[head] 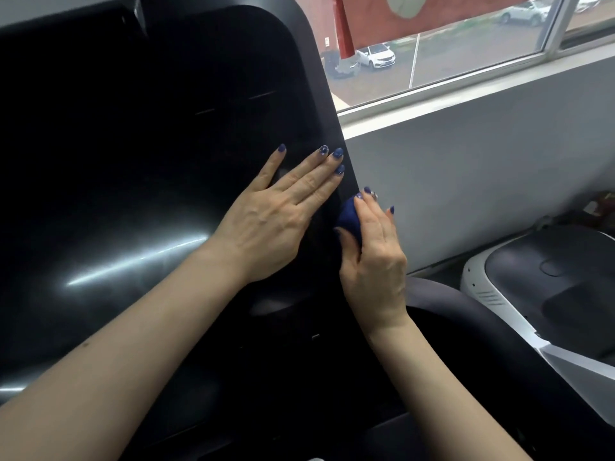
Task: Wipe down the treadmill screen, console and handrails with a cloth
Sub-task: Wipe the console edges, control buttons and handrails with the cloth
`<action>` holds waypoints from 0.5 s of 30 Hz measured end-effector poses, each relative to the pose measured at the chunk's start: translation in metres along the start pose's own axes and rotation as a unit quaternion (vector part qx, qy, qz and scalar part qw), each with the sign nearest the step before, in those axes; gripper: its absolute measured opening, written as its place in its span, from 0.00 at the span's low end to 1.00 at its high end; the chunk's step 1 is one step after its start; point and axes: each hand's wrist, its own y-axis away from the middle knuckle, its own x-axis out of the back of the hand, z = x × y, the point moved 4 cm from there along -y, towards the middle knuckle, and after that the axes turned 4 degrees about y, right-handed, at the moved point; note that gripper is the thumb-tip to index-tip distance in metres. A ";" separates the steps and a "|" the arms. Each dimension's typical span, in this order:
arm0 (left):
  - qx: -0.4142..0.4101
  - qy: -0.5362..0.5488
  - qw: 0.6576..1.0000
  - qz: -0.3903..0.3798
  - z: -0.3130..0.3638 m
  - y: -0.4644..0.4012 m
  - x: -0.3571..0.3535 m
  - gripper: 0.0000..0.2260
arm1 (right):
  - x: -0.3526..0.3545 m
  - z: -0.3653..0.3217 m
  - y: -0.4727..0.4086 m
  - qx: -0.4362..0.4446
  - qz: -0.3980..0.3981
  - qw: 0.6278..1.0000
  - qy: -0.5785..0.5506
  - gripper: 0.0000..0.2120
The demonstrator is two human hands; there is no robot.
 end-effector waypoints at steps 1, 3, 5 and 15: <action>-0.003 0.001 1.000 0.001 -0.001 0.000 0.000 0.27 | 0.000 0.000 0.000 0.000 -0.001 1.000 -0.002 0.21; -0.010 -0.004 1.000 0.005 -0.005 -0.001 0.002 0.26 | 0.003 0.002 0.007 0.002 -0.002 1.000 -0.001 0.21; -0.011 -0.011 1.000 0.011 -0.010 -0.005 0.005 0.27 | 0.005 0.002 0.009 0.006 0.004 1.000 0.007 0.21; -0.012 -0.011 1.000 0.017 -0.028 -0.012 0.010 0.26 | -0.001 -0.010 -0.013 0.005 0.015 1.000 0.004 0.21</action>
